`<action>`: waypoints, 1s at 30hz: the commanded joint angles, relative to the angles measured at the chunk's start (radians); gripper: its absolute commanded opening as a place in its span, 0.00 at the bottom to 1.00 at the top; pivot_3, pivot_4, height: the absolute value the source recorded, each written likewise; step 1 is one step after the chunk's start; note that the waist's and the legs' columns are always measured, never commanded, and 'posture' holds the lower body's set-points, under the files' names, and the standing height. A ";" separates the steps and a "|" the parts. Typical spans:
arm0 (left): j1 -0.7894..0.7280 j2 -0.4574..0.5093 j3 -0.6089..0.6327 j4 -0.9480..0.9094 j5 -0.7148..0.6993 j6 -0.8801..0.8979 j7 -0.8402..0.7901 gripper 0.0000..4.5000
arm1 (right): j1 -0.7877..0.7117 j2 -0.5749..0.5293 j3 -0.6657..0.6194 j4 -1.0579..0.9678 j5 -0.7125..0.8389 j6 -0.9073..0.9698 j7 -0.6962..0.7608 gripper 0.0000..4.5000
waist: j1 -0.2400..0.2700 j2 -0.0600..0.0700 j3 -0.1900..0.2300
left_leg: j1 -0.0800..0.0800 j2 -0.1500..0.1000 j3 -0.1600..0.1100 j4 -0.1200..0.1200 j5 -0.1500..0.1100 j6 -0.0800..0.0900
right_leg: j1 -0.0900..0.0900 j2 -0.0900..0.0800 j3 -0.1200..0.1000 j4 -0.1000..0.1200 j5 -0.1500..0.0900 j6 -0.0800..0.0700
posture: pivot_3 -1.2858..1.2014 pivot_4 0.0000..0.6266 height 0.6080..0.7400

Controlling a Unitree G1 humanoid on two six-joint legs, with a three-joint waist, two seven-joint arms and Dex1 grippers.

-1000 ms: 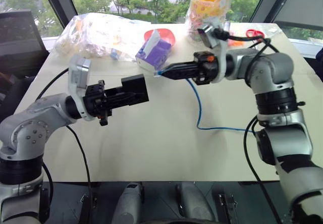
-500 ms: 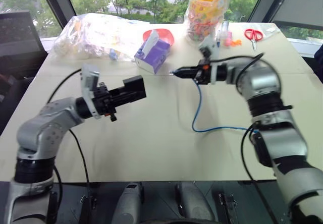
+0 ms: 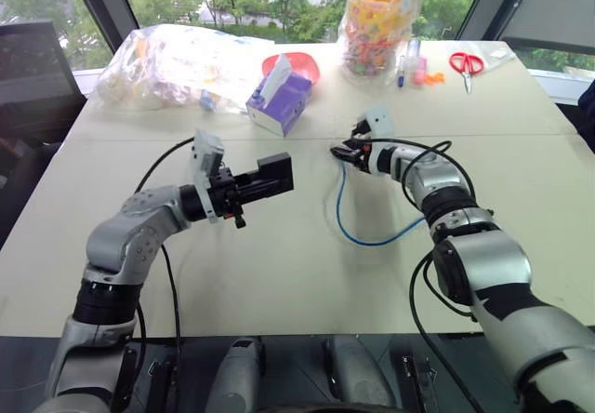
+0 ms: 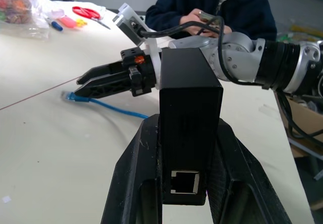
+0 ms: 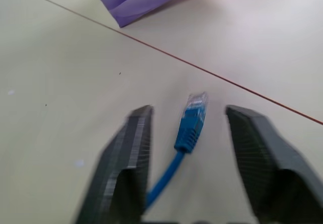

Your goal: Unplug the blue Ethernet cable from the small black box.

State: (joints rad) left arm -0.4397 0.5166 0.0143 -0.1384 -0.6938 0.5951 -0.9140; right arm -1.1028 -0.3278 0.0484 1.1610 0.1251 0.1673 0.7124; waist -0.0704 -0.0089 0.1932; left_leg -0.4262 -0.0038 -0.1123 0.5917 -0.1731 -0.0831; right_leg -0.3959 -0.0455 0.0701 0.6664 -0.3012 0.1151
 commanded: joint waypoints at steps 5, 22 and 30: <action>-0.010 -0.069 -0.065 0.193 0.280 -0.372 0.031 0.11 | -0.009 -0.105 -0.043 -0.126 0.014 0.030 0.141 1.00 | 0.009 0.001 0.000 | 0.000 -0.001 0.000 0.001 0.000 0.000 | 0.001 -0.001 0.000 0.000 0.000 0.000 | 0.52 0.24 1.00; -0.233 -0.325 -0.085 1.036 0.646 -1.037 0.321 0.11 | 0.224 -0.147 -0.176 -0.802 0.178 0.424 0.034 1.00 | 0.027 0.001 0.000 | -0.001 -0.001 0.000 0.002 0.000 0.000 | 0.001 -0.001 0.000 0.000 0.001 0.002 | 0.52 0.24 1.00; -0.207 -0.340 -0.078 1.092 0.653 -0.949 0.325 0.34 | 0.232 -0.132 -0.173 -0.862 0.206 0.468 -0.001 1.00 | 0.026 0.003 -0.002 | 0.006 -0.001 -0.001 0.004 0.000 0.000 | 0.008 -0.001 0.000 0.000 0.001 0.003 | 0.52 0.24 1.00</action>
State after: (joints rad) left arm -0.6894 0.1826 -0.0577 0.9129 -0.0550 -0.3960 -0.5838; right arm -0.8590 -0.4585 -0.1060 0.3399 0.3136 0.6392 0.7144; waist -0.0439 -0.0055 0.1910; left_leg -0.4201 -0.0050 -0.1128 0.5955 -0.1729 -0.0828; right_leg -0.3874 -0.0463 0.0701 0.6662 -0.2998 0.1178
